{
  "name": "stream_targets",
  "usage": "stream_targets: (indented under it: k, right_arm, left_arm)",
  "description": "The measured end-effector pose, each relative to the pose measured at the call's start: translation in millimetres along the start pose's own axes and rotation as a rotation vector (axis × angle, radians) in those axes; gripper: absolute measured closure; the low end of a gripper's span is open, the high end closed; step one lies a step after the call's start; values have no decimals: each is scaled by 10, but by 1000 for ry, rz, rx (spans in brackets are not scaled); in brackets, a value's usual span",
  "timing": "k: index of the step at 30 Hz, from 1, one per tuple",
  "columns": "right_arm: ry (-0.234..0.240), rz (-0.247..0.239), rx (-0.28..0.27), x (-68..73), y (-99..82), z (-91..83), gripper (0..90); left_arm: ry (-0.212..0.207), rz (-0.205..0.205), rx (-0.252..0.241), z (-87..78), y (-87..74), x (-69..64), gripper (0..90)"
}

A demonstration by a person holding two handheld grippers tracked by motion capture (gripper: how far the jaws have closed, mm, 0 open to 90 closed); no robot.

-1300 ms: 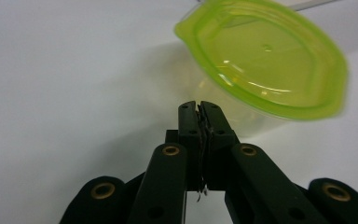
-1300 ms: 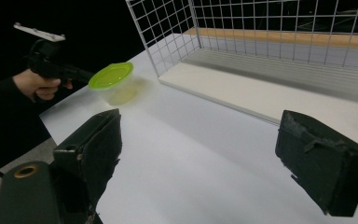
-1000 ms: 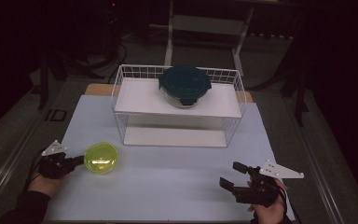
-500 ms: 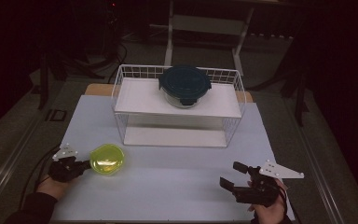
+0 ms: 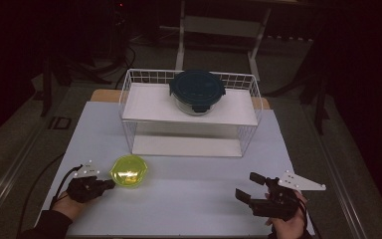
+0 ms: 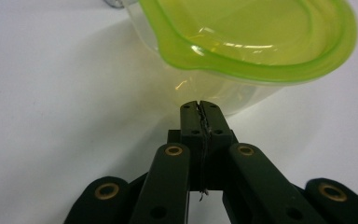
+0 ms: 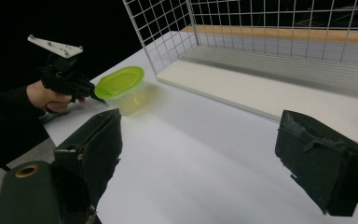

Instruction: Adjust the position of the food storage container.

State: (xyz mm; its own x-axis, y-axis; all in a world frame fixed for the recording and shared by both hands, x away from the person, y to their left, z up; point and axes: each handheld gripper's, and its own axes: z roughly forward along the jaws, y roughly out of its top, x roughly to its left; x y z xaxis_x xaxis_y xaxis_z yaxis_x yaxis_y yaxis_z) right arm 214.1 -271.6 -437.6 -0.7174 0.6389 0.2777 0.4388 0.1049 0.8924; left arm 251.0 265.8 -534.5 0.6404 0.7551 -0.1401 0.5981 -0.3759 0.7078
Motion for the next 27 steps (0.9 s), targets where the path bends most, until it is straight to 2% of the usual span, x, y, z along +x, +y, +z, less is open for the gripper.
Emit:
stream_targets:
  k: [4, 8, 12, 14, 22, 27]
  right_arm:
    - [0, -1, -2, 2, 1, -4, 144]
    - [2, -1, -1, 5, 4, 1, 144]
    - [-4, -3, -1, 6, 1, 4, 144]
    - [-5, -3, 0, 5, -2, 4, 144]
    - [-10, -2, 0, -5, -6, -4, 144]
    - [-10, -3, 1, -6, -7, -7, 144]
  left_arm:
    - [45, -33, 6, -6, -9, 128, 886]
    - [70, -54, 1, 17, 28, 244, 886]
    - [59, -63, -6, 52, 86, 288, 887]
    - [43, -66, -16, 75, 105, 281, 887]
    - [14, -29, 4, 170, 159, 131, 888]
    - [-15, -25, 1, 208, 182, 51, 888]
